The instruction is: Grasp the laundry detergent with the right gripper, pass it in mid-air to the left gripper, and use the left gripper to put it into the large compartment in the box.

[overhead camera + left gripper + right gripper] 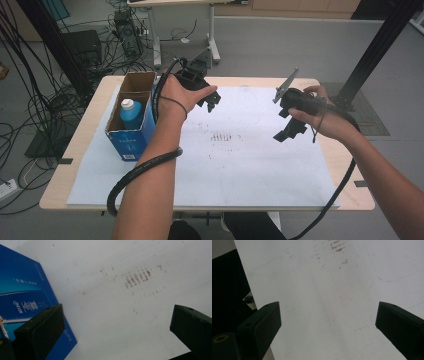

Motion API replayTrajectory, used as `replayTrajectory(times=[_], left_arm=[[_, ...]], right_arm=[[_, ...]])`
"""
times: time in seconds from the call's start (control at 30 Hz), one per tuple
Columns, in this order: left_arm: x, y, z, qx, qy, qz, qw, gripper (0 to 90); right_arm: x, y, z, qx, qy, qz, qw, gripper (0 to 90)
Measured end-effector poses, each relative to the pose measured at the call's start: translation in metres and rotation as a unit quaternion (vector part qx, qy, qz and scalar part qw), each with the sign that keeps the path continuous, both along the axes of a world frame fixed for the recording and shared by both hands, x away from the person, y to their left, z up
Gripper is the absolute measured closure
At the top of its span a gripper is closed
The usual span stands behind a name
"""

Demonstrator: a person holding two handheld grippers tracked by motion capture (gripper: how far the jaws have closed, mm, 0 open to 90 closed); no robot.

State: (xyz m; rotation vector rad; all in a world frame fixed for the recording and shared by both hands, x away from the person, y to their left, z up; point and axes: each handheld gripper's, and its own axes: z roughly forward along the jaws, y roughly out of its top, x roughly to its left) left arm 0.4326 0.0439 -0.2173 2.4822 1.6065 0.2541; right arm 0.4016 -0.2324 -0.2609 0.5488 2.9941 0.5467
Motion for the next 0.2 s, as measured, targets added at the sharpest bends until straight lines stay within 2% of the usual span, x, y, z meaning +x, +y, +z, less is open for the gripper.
replayTrajectory(times=[0.2], left_arm=[[-0.0035, -0.0003, 0.0007, -0.005, -0.007, 0.001, 1.0, 0.3]], right_arm=[[-0.0025, 0.0008, -0.0001, 0.002, -0.002, -0.003, 1.0, 6.3]])
